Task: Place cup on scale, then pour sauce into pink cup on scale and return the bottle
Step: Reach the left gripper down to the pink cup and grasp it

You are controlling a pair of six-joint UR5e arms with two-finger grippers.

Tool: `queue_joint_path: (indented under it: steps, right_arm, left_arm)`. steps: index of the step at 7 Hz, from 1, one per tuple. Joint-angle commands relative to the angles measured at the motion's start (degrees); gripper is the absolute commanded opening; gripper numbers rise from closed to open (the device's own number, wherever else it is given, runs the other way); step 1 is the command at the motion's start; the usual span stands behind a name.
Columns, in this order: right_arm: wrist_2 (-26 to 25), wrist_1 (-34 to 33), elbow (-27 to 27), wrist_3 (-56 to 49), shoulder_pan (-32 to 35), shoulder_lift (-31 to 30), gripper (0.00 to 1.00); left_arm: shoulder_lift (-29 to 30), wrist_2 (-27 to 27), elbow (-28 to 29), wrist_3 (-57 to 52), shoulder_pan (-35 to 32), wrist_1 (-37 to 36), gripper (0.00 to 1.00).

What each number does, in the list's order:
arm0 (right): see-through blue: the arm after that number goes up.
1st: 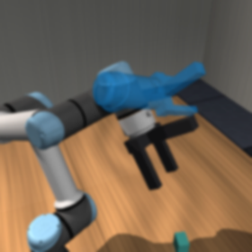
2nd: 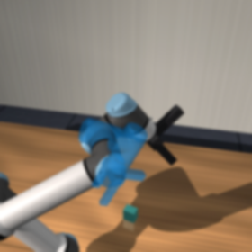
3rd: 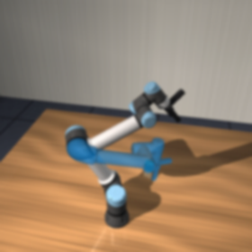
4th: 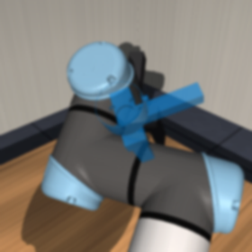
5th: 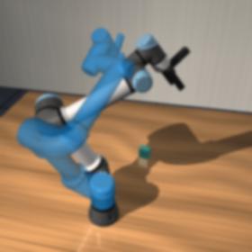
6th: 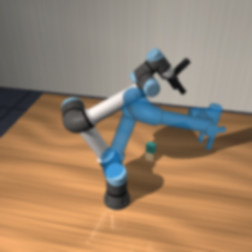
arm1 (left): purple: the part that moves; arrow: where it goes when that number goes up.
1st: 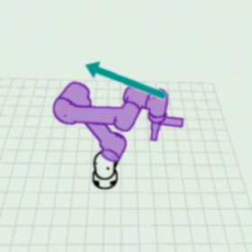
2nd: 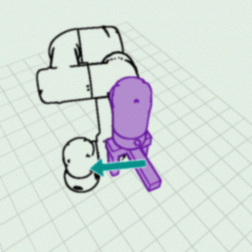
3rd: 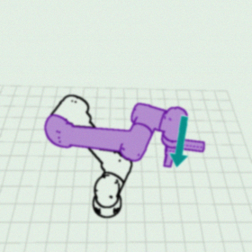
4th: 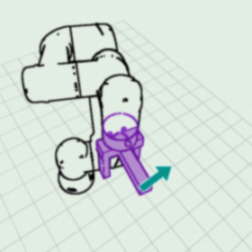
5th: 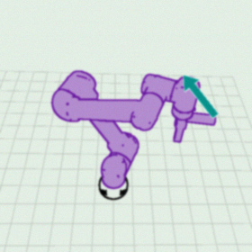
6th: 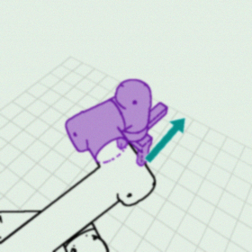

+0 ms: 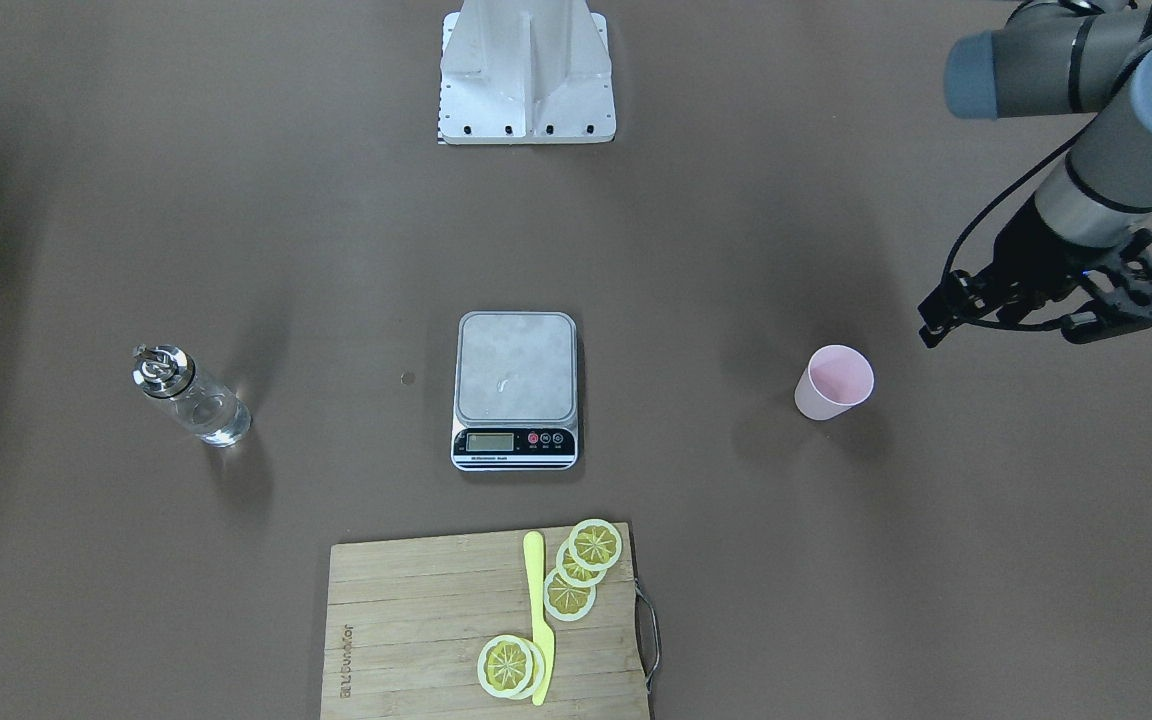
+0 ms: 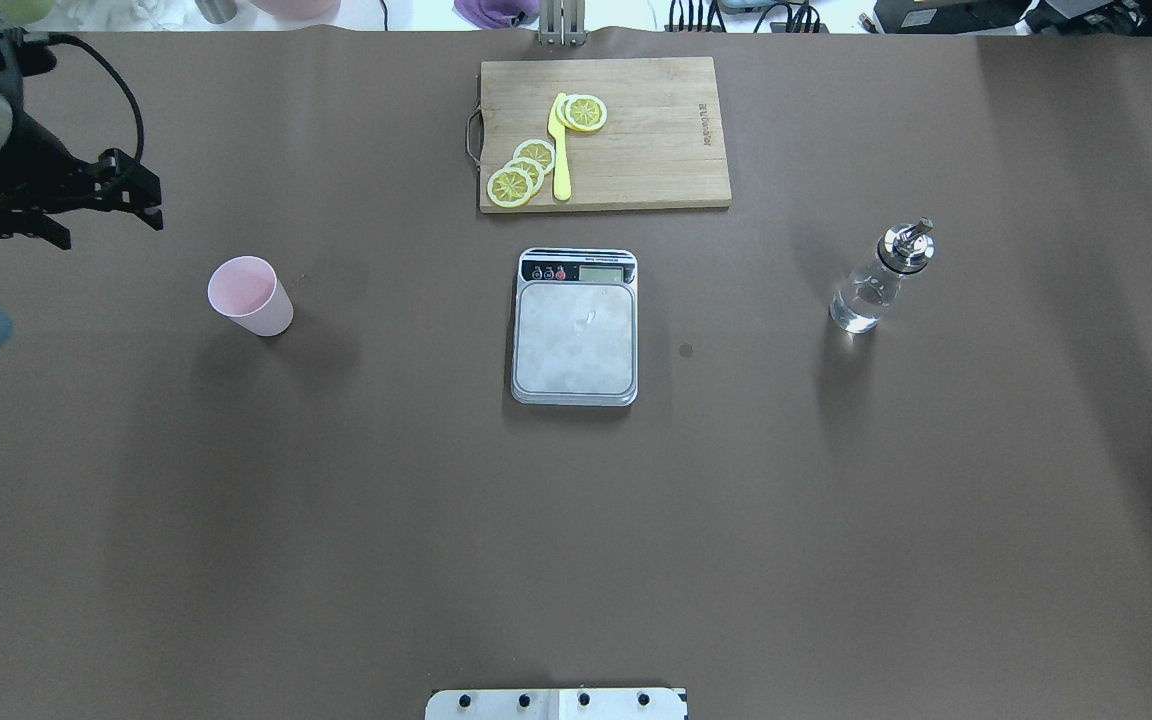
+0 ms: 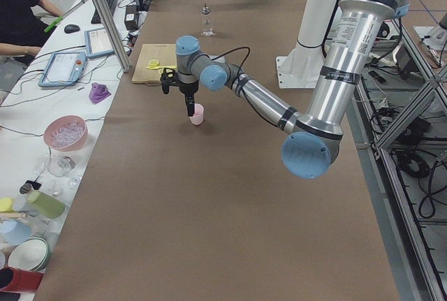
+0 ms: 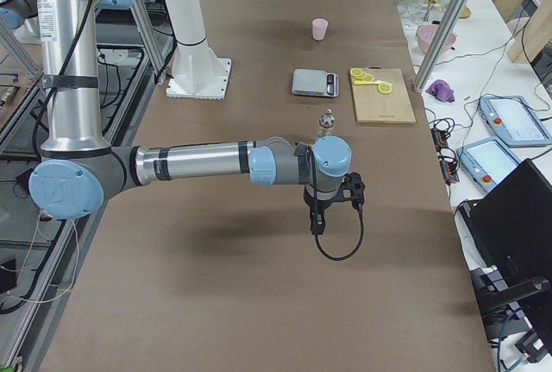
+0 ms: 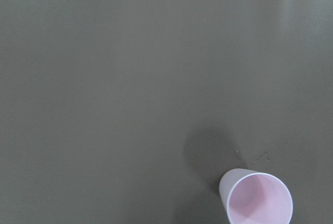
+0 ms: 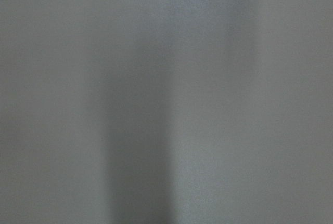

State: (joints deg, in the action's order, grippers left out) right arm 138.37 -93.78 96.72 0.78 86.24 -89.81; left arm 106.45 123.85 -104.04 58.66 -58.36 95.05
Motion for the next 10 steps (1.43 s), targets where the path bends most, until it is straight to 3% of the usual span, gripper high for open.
queue_joint_path:
  steps: [1, 5, 7, 9, 10]
  right_arm:
    - [0.0, 0.0, -0.1, 0.0, 0.0, 0.0, 1.00]
    - [0.1, -0.1, -0.2, 0.1, -0.1, 0.1, 1.00]
    - [0.1, -0.1, -0.2, 0.1, -0.1, 0.1, 1.00]
    - [0.1, -0.1, -0.2, 0.1, -0.1, 0.0, 1.00]
    - [0.1, -0.1, -0.2, 0.1, -0.1, 0.0, 1.00]
  left_arm:
    - [0.2, -1.1, 6.2, 4.6, 3.3, 9.5, 0.97]
    - [2.0, -3.4, 8.8, 5.3, 7.6, 9.9, 0.96]
    - [2.6, -3.3, 9.8, 5.4, 8.2, 9.9, 0.78]
    - [2.8, -3.3, 11.2, 5.1, 8.2, 10.8, 0.50]
    - [2.8, -3.3, 12.5, 5.4, 8.2, 12.9, 0.44]
